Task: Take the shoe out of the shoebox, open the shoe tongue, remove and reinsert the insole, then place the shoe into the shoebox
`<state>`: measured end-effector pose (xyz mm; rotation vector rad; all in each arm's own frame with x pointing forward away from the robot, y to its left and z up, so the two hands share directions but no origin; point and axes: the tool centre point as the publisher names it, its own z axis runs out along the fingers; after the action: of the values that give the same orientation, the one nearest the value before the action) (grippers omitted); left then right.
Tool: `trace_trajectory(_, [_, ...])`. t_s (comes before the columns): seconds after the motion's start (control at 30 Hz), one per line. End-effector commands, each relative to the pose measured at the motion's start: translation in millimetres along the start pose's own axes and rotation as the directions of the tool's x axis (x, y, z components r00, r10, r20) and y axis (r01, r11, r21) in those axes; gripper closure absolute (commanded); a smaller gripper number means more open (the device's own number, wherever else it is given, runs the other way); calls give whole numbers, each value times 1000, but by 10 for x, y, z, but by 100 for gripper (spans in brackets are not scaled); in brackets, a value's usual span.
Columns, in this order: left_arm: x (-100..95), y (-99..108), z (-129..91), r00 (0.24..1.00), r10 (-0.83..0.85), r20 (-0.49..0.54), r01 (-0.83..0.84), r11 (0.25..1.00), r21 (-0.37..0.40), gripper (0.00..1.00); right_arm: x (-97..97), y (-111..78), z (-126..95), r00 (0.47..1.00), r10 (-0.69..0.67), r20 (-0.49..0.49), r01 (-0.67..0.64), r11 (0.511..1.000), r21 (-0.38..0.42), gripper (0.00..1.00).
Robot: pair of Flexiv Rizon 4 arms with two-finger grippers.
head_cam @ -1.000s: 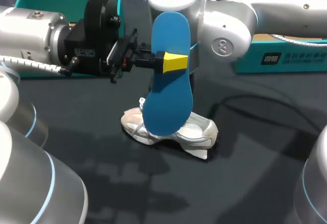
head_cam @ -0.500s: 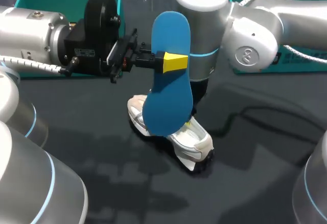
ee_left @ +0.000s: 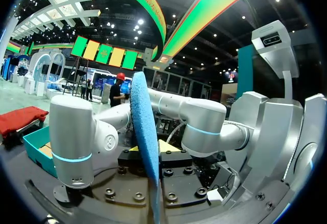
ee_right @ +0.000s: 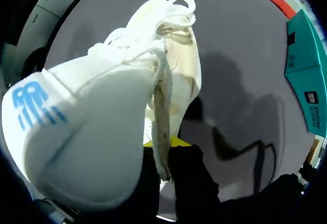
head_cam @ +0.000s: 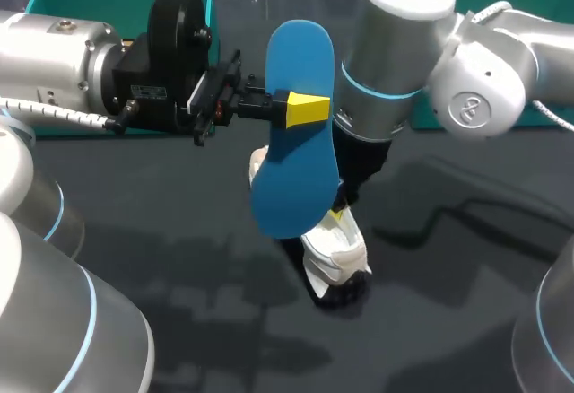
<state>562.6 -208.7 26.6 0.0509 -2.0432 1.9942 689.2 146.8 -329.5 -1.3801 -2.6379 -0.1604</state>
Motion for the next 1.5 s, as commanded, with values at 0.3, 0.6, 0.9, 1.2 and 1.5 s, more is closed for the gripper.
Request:
trace_trajectory(0.3, [5, 0, 2, 1000, 0, 1, 0, 1000, -1, 100, 106, -118, -80, 907, 421, -8, -421, 906, -50, 100])
trace_trajectory(0.6, [5, 0, 2, 1000, 0, 1, 0, 1000, -1, 100, 49, -72, 86, 904, 425, -43, -426, 904, -32, 100])
trace_trajectory(0.9, [5, 0, 2, 1000, 0, 1, 0, 1000, -1, 100, -39, -34, 249, 909, 409, -82, -410, 912, 8, 100])
trace_trajectory(1.2, [5, 0, 2, 1000, 0, 1, 0, 1000, -1, 100, -82, -42, 384, 902, 419, -102, -418, 908, 32, 100])
trace_trajectory(1.5, [5, 0, 2, 1000, 0, 1, 0, 1000, -1, 100, -89, -98, 379, 895, 430, -117, -431, 902, 24, 0])
